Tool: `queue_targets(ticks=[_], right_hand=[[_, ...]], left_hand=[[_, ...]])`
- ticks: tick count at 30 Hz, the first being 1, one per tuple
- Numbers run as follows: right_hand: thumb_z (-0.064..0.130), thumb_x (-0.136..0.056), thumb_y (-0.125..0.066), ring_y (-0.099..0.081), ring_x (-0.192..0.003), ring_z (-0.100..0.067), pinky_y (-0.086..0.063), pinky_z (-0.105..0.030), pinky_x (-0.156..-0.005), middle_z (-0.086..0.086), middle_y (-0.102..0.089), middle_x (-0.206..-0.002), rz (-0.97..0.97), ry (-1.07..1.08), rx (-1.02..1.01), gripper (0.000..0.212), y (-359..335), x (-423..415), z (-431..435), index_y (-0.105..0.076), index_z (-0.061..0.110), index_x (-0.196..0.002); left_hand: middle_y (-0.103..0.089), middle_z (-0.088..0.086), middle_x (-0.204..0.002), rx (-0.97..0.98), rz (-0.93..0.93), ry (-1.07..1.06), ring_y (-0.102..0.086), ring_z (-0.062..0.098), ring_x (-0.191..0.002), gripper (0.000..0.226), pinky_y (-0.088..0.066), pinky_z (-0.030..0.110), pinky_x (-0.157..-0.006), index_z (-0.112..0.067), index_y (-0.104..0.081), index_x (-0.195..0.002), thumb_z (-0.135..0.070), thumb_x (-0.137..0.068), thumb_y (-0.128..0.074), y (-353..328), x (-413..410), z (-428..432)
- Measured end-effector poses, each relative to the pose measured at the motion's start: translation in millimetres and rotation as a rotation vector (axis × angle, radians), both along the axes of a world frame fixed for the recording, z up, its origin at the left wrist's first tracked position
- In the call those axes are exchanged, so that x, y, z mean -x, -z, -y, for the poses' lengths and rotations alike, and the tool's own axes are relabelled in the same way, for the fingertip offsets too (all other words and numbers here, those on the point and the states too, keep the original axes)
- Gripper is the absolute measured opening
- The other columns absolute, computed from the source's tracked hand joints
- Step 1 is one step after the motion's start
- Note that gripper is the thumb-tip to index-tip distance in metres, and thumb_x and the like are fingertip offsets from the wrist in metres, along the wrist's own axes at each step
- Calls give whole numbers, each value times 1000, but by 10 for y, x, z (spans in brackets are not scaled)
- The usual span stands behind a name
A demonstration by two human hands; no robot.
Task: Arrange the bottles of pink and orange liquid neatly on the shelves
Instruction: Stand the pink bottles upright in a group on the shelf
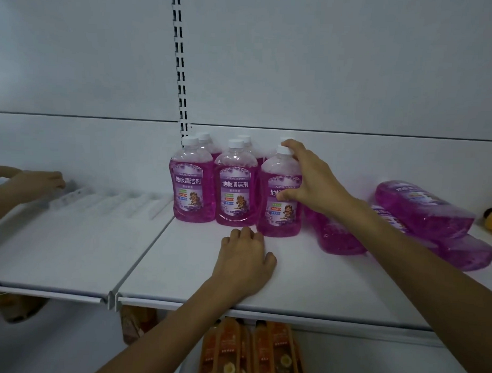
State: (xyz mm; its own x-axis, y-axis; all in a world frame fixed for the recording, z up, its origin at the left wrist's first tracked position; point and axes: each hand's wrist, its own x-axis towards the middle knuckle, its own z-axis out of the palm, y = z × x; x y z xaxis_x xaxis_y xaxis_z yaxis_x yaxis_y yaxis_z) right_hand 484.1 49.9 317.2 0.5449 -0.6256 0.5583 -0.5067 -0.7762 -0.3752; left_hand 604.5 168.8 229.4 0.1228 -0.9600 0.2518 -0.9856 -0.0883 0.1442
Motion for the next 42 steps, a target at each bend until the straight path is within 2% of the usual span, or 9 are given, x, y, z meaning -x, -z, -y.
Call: queue_targets(ticks=[11,17,20,24,28,32,37,39,42], right_hand=[[16,-70,-82,-39,-121,-23,-45,-34,-97,-9,-33,-130,53,26,8,93,63,-69,109,-27,27,-144],[28,-70,-82,-35,-118,-23,-47,-40,-91,-7,-33,-124,2,110,29,96,59,-85,145,-23,36,-146],[32,-73,-80,-43,-115,-25,-49,-42,-91,-8,-32,-128,-46,81,47,101,46,-32,146,-14,35,-149],[39,-78,-73,-46,-117,-25,-42,-31,-94,-12,-34,-134,-75,13,-58,107,-52,138,183,5,28,-151],[42,-84,-66,-42,-128,-28,-34,-32,-101,-17,-39,-142,-69,110,-146,92,-165,458,336,-8,17,-151],[45,-85,-63,-45,-127,-29,-38,-31,-98,-17,-43,-142,-418,211,-242,78,-107,733,492,-27,11,-146],[46,-88,-58,-40,-132,-27,-35,-30,-99,-13,-38,-147,-524,171,-390,75,90,729,623,-26,14,-148],[47,-87,-59,-36,-135,-25,-31,-31,-103,-9,-34,-151,-508,152,-480,76,87,708,679,-28,13,-148],[51,-82,-62,-40,-131,-26,-35,-37,-107,-9,-37,-148,-506,141,-604,80,43,689,750,-34,8,-143]], left_hand=[[-51,10,-123,-1,3,1,-45,24,-111,40,-37,37,-98,-9,-50,-122,-34,-95,-35,-8,11,5],[-51,8,-127,-6,-55,16,-43,25,-117,48,-33,37,-100,-12,-51,-126,-46,-93,-39,-54,34,-31],[-52,5,-128,26,-72,50,-43,22,-118,49,-33,35,-101,-14,-51,-127,-49,-92,-42,-87,60,-27],[-53,2,-127,59,-206,74,-46,19,-115,46,-37,35,-99,-18,-51,-126,-48,-91,-46,-139,170,48],[-58,1,-121,95,-393,118,-51,17,-109,42,-42,35,-94,-18,-56,-120,-46,-91,-49,-185,417,243],[-62,2,-117,32,-706,105,-57,18,-106,44,-45,37,-96,-15,-56,-120,-48,-90,-51,-214,716,419],[-63,-14,-106,0,-831,138,-61,12,-104,47,-45,40,-98,-46,-49,-100,-75,-64,-56,-191,793,558],[-65,-14,-110,0,-817,152,-60,12,-107,63,-44,41,-99,-47,-52,-104,-84,-53,-48,-144,775,617],[-63,-5,-113,3,-636,133,-57,16,-107,66,-43,39,-98,-38,-53,-120,-79,-69,-46,-80,767,651]])
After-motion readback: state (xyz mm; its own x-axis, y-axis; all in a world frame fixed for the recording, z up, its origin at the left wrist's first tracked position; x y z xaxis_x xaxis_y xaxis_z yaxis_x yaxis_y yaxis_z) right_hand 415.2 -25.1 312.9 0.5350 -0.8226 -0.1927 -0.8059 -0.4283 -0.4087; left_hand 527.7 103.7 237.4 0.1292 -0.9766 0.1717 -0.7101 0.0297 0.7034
